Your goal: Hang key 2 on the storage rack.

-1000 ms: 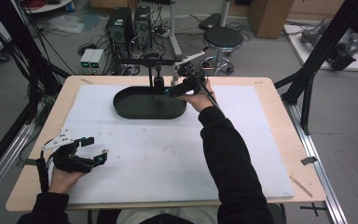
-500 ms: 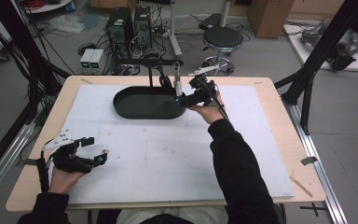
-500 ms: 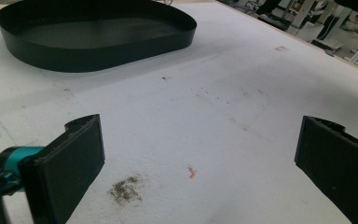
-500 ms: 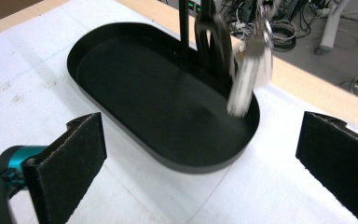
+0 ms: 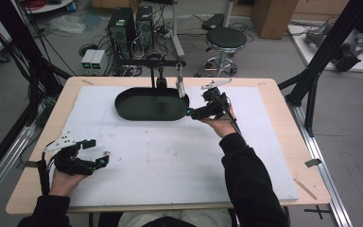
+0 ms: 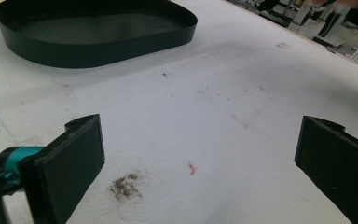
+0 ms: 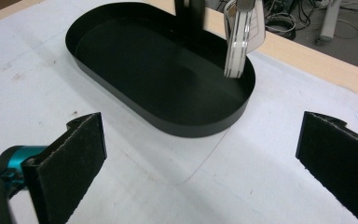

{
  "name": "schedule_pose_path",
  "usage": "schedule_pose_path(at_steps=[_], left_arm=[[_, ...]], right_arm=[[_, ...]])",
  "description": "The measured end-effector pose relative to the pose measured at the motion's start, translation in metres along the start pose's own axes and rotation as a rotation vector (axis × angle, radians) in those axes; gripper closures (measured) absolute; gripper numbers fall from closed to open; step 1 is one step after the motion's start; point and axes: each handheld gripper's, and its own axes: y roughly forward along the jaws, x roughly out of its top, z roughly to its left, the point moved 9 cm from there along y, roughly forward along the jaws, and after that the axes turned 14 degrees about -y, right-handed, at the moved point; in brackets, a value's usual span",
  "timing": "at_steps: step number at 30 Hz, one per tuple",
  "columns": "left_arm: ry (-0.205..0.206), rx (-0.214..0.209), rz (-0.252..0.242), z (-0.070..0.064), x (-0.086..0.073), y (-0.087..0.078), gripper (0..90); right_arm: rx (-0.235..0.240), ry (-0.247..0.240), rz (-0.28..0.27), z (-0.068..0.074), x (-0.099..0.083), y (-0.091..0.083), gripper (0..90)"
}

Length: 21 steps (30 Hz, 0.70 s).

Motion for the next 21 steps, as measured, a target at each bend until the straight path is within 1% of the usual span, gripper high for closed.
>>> schedule_pose_path(at_steps=[4,6,8,12,16,18,21], left_arm=[[0.0,0.0,0.001,0.0,0.0,0.0,1.9],[-0.001,0.002,0.003,0.0,0.0,0.0,1.9],[-0.002,0.004,0.004,0.0,0.0,0.0,1.9],[-0.001,0.006,0.006,0.0,-0.001,0.0,1.9],[-0.002,0.008,0.009,0.0,-0.001,0.0,1.9],[-0.003,0.009,0.009,0.0,-0.001,0.001,1.9],[-0.003,0.011,0.011,0.0,-0.002,0.001,1.9]], right_arm=[[0.002,0.002,-0.007,0.002,-0.008,-0.007,0.8],[0.01,0.007,-0.01,0.004,-0.012,-0.012,0.8],[0.006,0.0,-0.021,0.007,-0.014,-0.017,0.8],[0.0,-0.007,-0.011,0.009,-0.027,-0.022,0.8],[-0.006,0.002,-0.011,0.01,-0.039,-0.028,0.8],[-0.007,0.016,-0.024,0.01,-0.045,-0.033,0.8],[-0.011,0.024,-0.037,0.01,-0.052,-0.04,0.8]])
